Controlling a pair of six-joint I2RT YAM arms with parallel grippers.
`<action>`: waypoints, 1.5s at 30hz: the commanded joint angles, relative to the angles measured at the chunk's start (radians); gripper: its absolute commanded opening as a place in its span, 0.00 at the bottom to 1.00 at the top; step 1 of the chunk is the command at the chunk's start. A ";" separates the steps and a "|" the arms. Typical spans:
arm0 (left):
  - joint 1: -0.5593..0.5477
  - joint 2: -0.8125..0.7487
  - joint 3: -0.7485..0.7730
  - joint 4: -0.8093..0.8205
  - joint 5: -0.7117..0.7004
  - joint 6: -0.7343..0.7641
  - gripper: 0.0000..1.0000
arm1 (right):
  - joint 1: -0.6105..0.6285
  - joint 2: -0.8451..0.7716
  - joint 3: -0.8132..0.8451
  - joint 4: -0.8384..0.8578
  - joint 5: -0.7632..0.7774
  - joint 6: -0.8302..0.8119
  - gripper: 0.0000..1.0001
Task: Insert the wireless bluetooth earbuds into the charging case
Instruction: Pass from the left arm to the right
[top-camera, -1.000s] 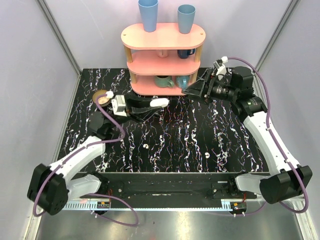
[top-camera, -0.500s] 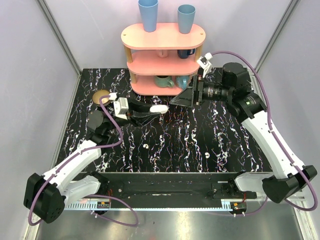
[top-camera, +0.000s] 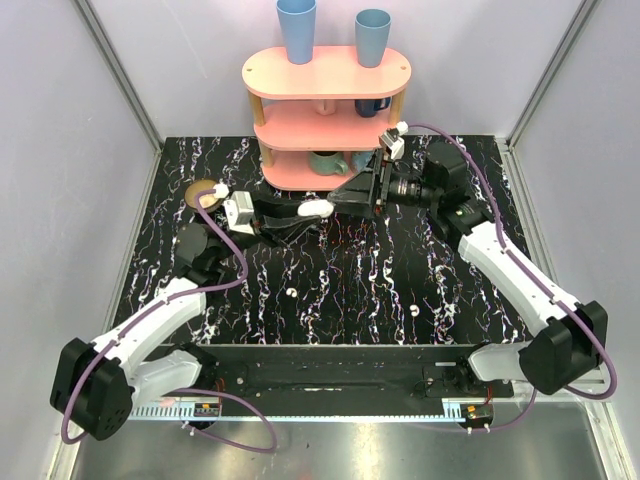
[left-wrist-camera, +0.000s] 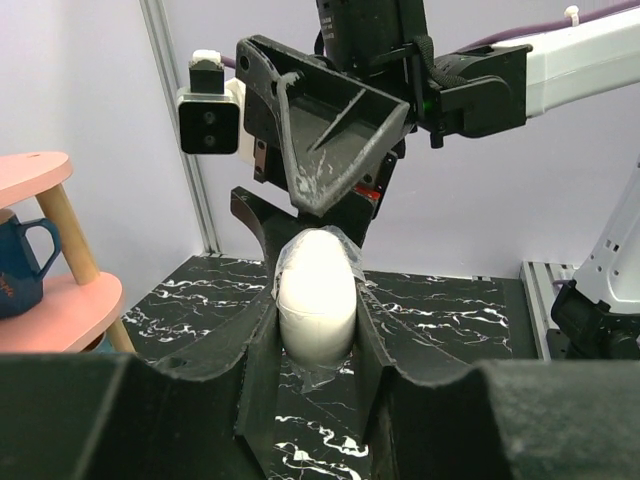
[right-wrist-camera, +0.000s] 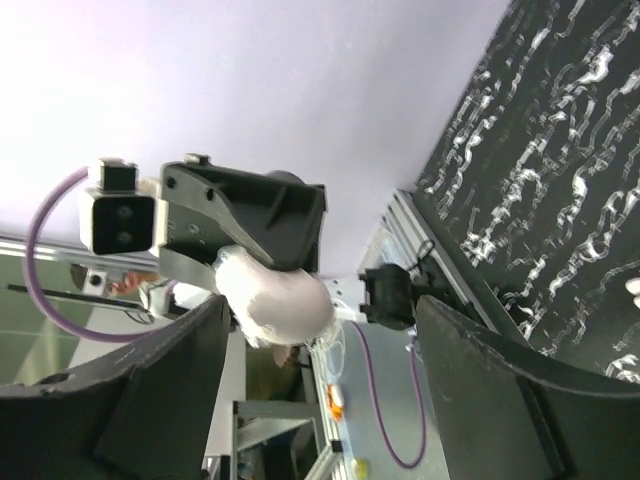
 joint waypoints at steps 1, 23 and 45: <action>-0.001 0.007 0.005 0.107 -0.027 -0.020 0.00 | 0.013 0.011 -0.008 0.278 -0.048 0.156 0.83; -0.001 0.018 -0.025 0.132 -0.103 0.018 0.00 | 0.055 0.095 -0.047 0.505 -0.128 0.403 0.71; -0.001 0.033 -0.024 0.109 -0.100 0.012 0.28 | 0.066 0.134 -0.087 0.661 -0.117 0.519 0.18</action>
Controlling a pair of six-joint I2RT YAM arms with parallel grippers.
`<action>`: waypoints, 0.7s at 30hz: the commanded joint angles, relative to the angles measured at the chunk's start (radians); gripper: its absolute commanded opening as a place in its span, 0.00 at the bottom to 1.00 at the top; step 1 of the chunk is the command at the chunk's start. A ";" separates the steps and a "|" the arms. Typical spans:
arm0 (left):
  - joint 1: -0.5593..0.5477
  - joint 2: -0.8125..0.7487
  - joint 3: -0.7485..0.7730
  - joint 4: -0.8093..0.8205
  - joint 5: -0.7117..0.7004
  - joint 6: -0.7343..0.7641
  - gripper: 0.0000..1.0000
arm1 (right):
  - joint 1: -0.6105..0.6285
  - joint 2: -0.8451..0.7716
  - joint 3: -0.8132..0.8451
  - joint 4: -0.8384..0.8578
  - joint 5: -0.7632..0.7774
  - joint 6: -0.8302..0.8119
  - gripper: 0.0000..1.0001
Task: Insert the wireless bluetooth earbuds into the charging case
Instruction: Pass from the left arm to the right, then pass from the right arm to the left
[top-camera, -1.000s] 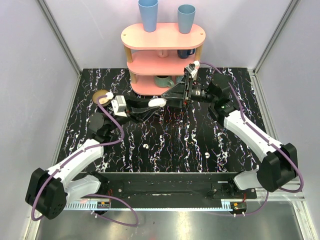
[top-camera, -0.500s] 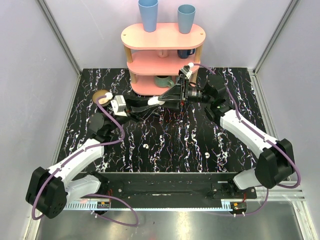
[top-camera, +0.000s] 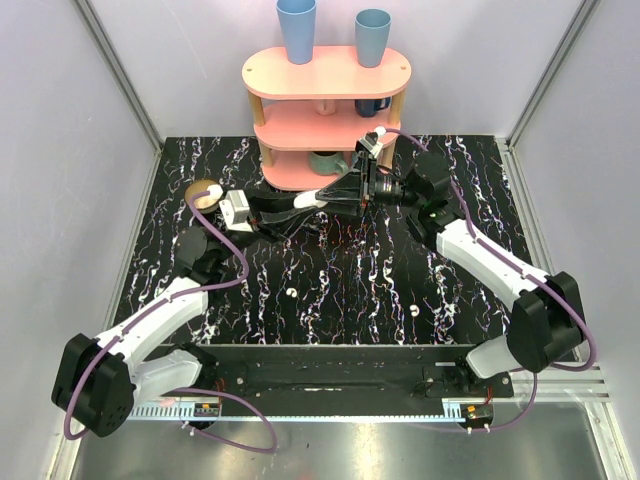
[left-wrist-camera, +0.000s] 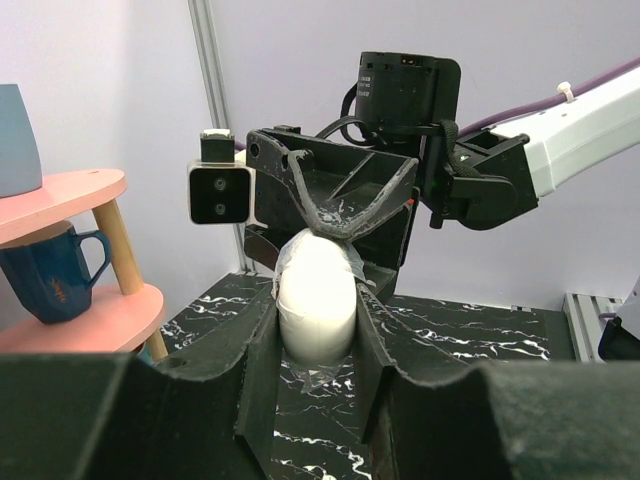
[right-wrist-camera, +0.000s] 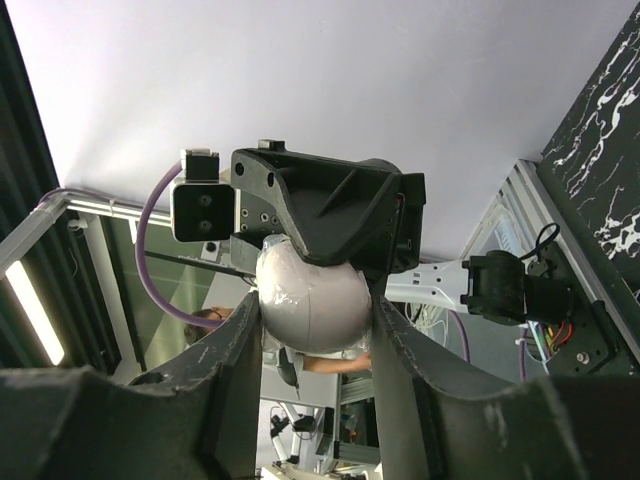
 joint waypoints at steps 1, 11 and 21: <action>-0.001 0.006 -0.004 0.012 -0.008 0.000 0.31 | 0.014 0.004 -0.010 0.147 -0.012 0.083 0.17; -0.001 0.012 -0.016 0.049 -0.018 -0.014 0.44 | 0.014 0.014 -0.025 0.207 -0.001 0.130 0.14; -0.001 0.020 -0.022 0.118 -0.050 -0.034 0.48 | 0.014 0.017 -0.039 0.202 0.000 0.132 0.14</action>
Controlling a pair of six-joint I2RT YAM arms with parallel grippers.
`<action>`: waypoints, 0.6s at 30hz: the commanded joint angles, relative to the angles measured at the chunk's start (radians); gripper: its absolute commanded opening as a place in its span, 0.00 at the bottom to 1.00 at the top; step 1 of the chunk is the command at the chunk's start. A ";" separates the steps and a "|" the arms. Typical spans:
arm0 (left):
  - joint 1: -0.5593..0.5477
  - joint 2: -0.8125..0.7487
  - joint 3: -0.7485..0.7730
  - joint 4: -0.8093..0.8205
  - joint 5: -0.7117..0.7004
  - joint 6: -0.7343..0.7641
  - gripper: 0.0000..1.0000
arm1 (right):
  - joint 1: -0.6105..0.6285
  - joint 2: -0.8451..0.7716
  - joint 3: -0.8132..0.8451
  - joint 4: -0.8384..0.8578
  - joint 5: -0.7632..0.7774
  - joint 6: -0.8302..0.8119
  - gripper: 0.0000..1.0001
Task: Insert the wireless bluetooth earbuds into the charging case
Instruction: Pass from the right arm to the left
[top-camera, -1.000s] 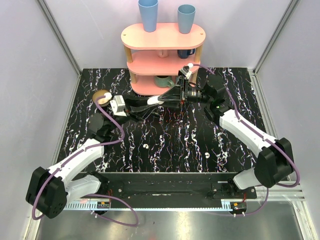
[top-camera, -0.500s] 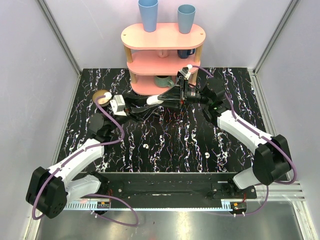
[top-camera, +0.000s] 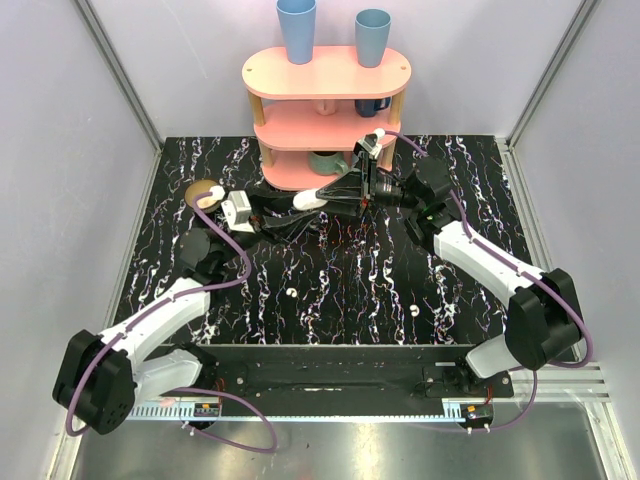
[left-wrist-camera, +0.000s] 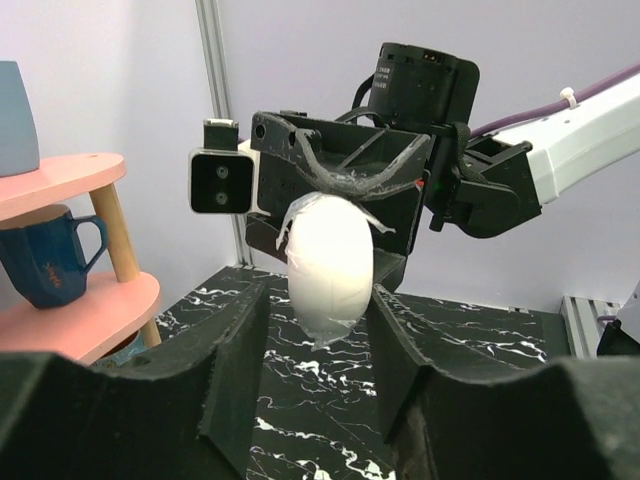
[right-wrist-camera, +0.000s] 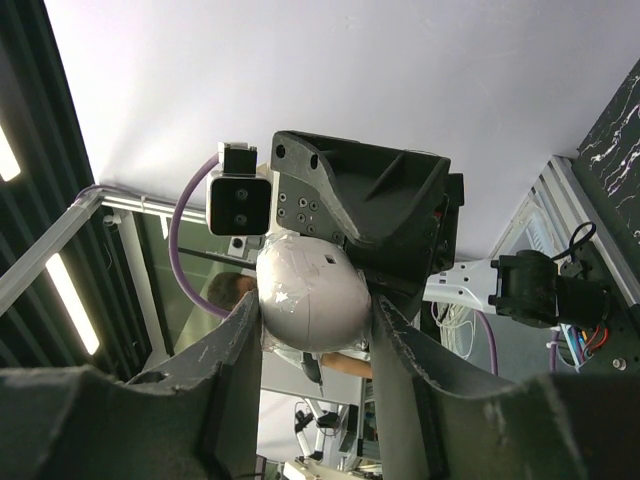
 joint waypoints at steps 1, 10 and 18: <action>-0.001 0.011 0.006 0.110 -0.032 -0.023 0.50 | 0.009 0.002 -0.005 0.050 -0.001 0.005 0.14; -0.001 0.036 0.027 0.132 -0.026 -0.045 0.45 | 0.011 0.002 -0.007 0.045 0.002 0.002 0.14; -0.003 0.048 0.029 0.164 -0.031 -0.063 0.43 | 0.011 0.007 -0.013 0.051 0.001 0.007 0.13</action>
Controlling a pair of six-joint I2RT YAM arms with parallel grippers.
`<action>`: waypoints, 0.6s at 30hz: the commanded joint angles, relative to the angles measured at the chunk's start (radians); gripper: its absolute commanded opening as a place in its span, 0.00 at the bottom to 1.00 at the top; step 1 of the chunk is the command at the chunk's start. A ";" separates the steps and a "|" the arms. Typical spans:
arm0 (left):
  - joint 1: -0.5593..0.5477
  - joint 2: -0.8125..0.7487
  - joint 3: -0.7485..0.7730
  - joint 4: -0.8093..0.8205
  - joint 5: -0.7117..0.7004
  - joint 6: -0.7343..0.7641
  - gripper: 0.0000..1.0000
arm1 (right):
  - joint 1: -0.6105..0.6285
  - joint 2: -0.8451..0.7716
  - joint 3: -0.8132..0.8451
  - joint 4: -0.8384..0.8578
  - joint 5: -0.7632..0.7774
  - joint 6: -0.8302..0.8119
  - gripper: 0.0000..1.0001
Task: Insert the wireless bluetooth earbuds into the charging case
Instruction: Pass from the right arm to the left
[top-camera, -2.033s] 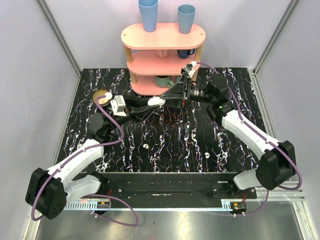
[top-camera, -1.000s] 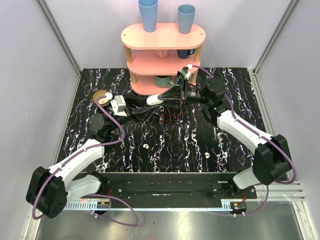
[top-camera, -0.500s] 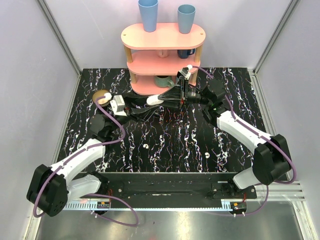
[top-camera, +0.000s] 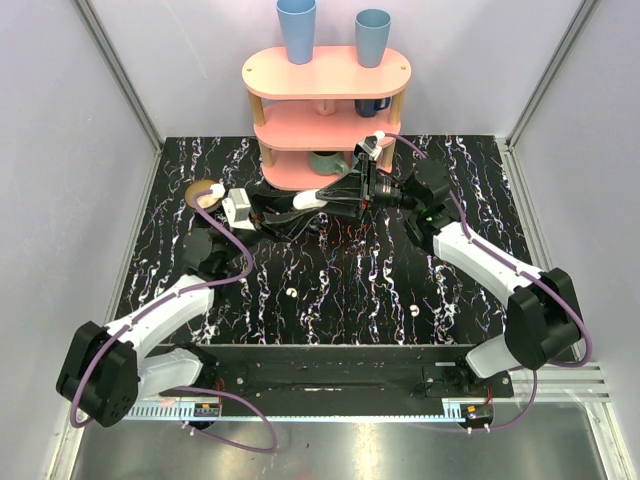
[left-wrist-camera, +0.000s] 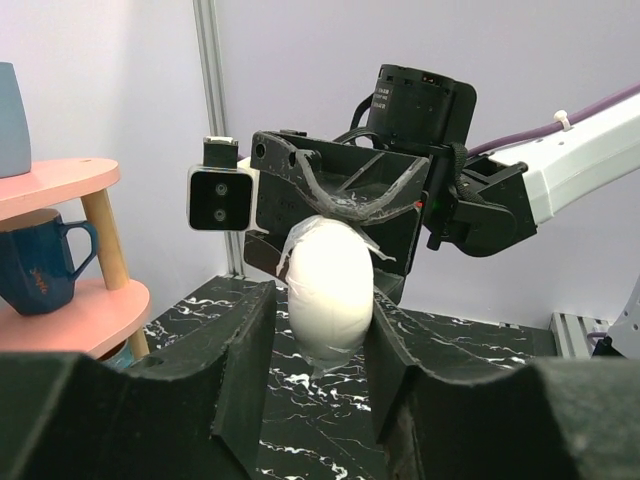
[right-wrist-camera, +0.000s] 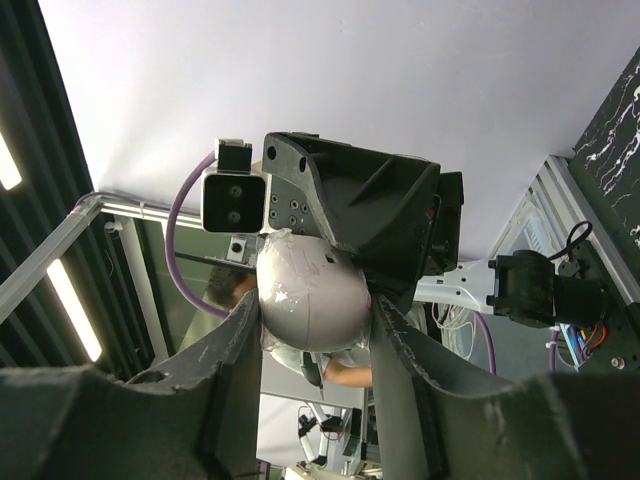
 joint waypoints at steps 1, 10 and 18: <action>0.001 0.006 0.035 0.082 -0.017 -0.010 0.45 | 0.011 0.006 0.003 0.051 -0.011 0.007 0.13; -0.001 0.013 0.039 0.082 -0.013 -0.013 0.41 | 0.011 0.011 0.000 0.053 -0.006 0.007 0.14; -0.005 0.015 0.043 0.059 -0.004 -0.004 0.12 | 0.011 0.012 0.003 0.056 -0.009 0.011 0.17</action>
